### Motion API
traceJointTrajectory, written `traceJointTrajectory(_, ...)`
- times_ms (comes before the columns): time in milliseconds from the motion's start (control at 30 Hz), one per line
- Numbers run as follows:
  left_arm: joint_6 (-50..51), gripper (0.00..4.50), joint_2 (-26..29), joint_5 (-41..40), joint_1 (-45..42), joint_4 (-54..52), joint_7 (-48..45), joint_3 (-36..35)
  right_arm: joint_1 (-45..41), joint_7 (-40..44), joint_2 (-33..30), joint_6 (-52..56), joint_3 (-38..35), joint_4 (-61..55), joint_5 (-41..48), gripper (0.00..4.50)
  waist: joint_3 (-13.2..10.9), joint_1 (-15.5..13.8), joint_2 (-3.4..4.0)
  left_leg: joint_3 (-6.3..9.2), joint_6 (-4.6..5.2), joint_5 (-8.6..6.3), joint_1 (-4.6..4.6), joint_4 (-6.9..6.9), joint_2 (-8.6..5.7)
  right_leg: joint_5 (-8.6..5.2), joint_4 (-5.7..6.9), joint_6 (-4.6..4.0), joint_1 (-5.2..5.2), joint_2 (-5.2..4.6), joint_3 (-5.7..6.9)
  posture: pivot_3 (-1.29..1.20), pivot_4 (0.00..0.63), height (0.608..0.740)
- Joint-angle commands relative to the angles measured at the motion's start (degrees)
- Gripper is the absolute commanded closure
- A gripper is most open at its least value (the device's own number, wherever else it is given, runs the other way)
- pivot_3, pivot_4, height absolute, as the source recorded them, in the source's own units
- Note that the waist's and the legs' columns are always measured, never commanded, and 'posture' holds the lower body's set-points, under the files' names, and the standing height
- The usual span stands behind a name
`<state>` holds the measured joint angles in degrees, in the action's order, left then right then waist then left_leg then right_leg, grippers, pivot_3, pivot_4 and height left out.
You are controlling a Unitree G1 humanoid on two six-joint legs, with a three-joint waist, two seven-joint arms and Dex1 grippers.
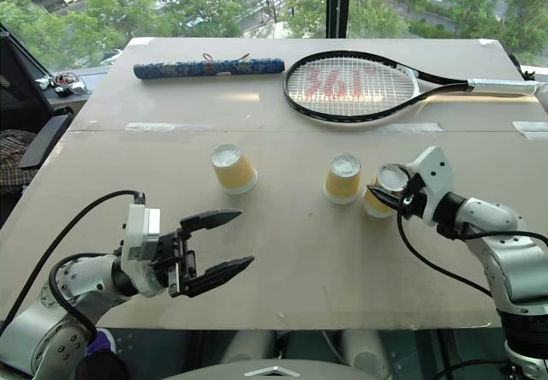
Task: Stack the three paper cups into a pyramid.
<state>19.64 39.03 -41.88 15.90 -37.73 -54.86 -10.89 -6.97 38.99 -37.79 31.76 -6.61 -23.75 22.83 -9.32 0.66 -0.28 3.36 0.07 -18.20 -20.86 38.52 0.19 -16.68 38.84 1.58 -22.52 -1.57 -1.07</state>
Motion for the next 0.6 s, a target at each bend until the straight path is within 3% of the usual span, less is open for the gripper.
traceJointTrajectory(33,-1.04,0.00,0.23,-0.51,0.49,-1.56,-0.27,-1.24,-0.56,-0.68,0.62,-2.51,0.47,-1.18,-1.09,2.29,0.00,0.01,0.00,0.00,0.00,0.00,0.00,0.00,0.00,0.00,0.00,0.00,0.00,0.00,0.00,0.00,0.150,0.740)
traceJointTrajectory(467,-1.46,0.00,-0.38,-0.36,2.41,-2.75,0.86,-1.27,-4.55,0.45,2.29,-5.41,6.12,5.28,-5.35,2.29,0.00,0.10,0.00,0.00,0.01,0.00,0.01,0.00,0.00,0.00,0.00,0.00,0.00,0.00,0.00,0.00,0.150,0.740)
traceJointTrajectory(533,-1.54,0.00,-0.45,-0.30,2.52,-2.86,1.07,-1.23,-5.18,1.21,2.14,-5.78,6.38,6.45,-5.41,1.29,0.01,0.12,-0.01,-0.01,0.04,-0.02,0.04,0.00,0.00,0.00,0.02,0.00,0.01,0.00,-0.01,0.00,0.150,0.740)
traceJointTrajectory(600,-1.59,0.00,-0.46,-0.28,2.57,-2.92,1.26,-1.22,-5.63,1.55,2.14,-6.46,6.30,7.08,-5.72,0.59,0.01,0.11,-0.01,-0.01,0.04,-0.02,0.06,0.01,0.00,0.00,0.03,0.00,0.03,0.00,-0.01,0.00,0.150,0.740)
